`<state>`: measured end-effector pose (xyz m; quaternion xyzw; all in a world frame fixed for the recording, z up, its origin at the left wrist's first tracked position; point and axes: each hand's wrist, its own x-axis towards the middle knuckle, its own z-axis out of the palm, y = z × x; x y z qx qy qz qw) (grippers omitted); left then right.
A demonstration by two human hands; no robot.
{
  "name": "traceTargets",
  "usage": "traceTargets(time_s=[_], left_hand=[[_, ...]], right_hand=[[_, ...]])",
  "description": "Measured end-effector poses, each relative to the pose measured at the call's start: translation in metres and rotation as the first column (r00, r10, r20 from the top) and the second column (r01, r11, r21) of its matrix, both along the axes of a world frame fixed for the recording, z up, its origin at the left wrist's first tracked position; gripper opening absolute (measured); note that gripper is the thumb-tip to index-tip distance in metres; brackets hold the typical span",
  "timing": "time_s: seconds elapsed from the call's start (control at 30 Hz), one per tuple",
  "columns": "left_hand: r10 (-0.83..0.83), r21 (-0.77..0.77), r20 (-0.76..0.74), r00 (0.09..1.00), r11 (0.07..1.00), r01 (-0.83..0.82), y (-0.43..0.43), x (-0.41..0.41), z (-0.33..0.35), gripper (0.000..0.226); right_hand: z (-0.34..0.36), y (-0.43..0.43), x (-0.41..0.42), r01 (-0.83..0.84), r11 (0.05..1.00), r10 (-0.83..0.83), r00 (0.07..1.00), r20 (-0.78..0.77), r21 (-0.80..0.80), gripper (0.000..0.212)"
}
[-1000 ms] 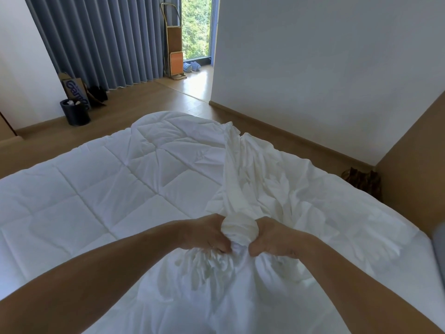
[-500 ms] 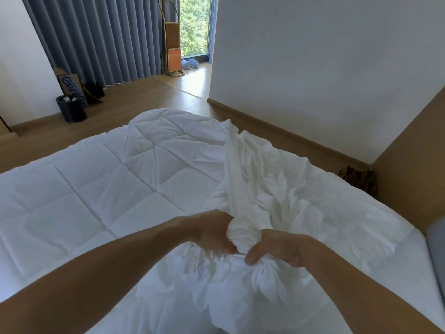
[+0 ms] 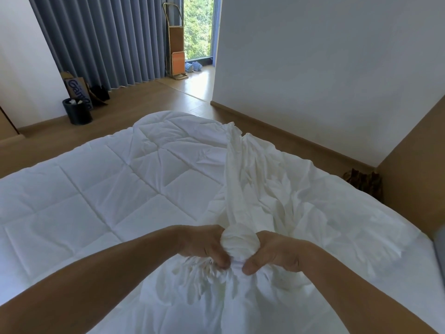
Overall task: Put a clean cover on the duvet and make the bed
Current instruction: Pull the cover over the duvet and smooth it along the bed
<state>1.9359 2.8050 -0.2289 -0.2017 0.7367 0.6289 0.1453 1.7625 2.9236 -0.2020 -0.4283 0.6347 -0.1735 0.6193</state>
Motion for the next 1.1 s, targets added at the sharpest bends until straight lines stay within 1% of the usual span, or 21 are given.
traceTargets(time_s=[0.07, 0.17, 0.23, 0.3, 0.37, 0.43, 0.47, 0.5, 0.53, 0.6, 0.67, 0.73, 0.8, 0.87, 0.9, 0.93, 1.0, 1.1], left_hand=[[-0.022, -0.017, 0.027, 0.999, 1.0, 0.023, 0.0, -0.002, -0.001, 0.025], [-0.024, -0.086, 0.078, 0.997, 0.996, 0.031, 0.0, -0.006, -0.001, 0.022], [-0.053, -0.189, 0.094, 0.994, 0.979, 0.07, 0.001, -0.009, 0.003, 0.021], [-0.094, -0.377, 0.087, 0.992, 0.918, 0.12, 0.001, -0.014, 0.008, 0.023], [-0.108, -0.536, 0.061, 0.992, 0.835, 0.124, 0.002, -0.018, 0.016, 0.027], [-0.095, -0.612, 0.052, 0.994, 0.784, 0.107, 0.001, -0.021, 0.018, 0.03], [-0.094, -0.623, 0.064, 0.994, 0.774, 0.113, 0.002, -0.022, 0.019, 0.031], [-0.096, -0.608, 0.089, 0.991, 0.783, 0.131, 0.003, -0.021, 0.018, 0.032], [-0.108, -0.564, 0.116, 0.987, 0.811, 0.155, 0.003, -0.021, 0.017, 0.03], [-0.132, -0.427, 0.156, 0.979, 0.885, 0.187, 0.005, -0.019, 0.013, 0.023], [-0.088, -0.294, 0.143, 0.986, 0.948, 0.127, 0.005, -0.013, 0.009, 0.019], [-0.009, -0.139, 0.083, 0.997, 0.99, 0.021, 0.003, -0.006, 0.005, 0.024], [0.05, 0.031, 0.042, 0.998, 0.998, -0.051, 0.002, 0.0, 0.002, 0.03], [0.056, 0.187, 0.018, 0.998, 0.981, -0.059, 0.004, 0.003, 0.002, 0.035], [0.047, 0.241, 0.019, 0.999, 0.969, -0.05, 0.004, 0.004, 0.002, 0.037], [0.034, 0.264, 0.027, 0.999, 0.964, -0.039, 0.004, 0.004, 0.002, 0.038], [-0.001, 0.237, 0.054, 0.999, 0.971, -0.012, 0.002, 0.003, 0.0, 0.04], [-0.003, 0.081, 0.095, 0.995, 0.997, -0.005, 0.002, -0.002, 0.0, 0.038]], right_hand=[[0.0, 0.0, 0.001, -0.038, 0.997, 0.038, 0.999, -0.006, 0.061, 0.048], [0.003, 0.001, 0.003, -0.095, 0.989, 0.103, 0.993, -0.065, 0.11, 0.049], [0.004, 0.003, 0.004, -0.124, 0.985, 0.136, 0.986, -0.097, 0.116, 0.05], [0.003, 0.005, 0.003, -0.09, 0.989, 0.1, 0.991, -0.088, 0.118, 0.046], [0.001, 0.008, 0.002, -0.045, 0.994, 0.05, 0.998, -0.049, 0.1, 0.044], [-0.001, 0.009, 0.0, -0.004, 0.998, 0.006, 1.0, -0.016, 0.068, 0.044], [-0.003, 0.01, -0.001, 0.02, 0.999, -0.02, 1.0, -0.007, 0.044, 0.046], [-0.006, 0.01, -0.001, 0.047, 0.999, -0.047, 0.999, 0.0, 0.018, 0.05], [-0.008, 0.01, -0.001, 0.078, 0.997, -0.078, 0.997, 0.005, -0.003, 0.053], [-0.012, 0.011, 0.001, 0.12, 0.992, -0.12, 0.993, 0.006, -0.043, 0.053], [-0.013, 0.011, 0.003, 0.139, 0.987, -0.14, 0.99, -0.007, -0.082, 0.045], [-0.008, 0.009, 0.005, 0.136, 0.983, -0.142, 0.989, -0.04, -0.121, 0.043], [-0.003, 0.005, 0.005, 0.092, 0.984, -0.106, 0.991, -0.079, -0.155, 0.043], [0.004, 0.002, 0.004, 0.058, 0.984, -0.078, 0.99, -0.116, -0.168, 0.043], [0.006, 0.001, 0.003, 0.042, 0.984, -0.065, 0.989, -0.13, -0.171, 0.044], [0.007, 0.0, 0.002, 0.028, 0.985, -0.051, 0.989, -0.138, -0.168, 0.044], [0.007, 0.0, 0.001, 0.004, 0.991, -0.025, 0.987, -0.156, -0.134, 0.045], [0.002, 0.002, -0.001, -0.047, 0.998, 0.039, 0.979, -0.198, -0.04, 0.05]])
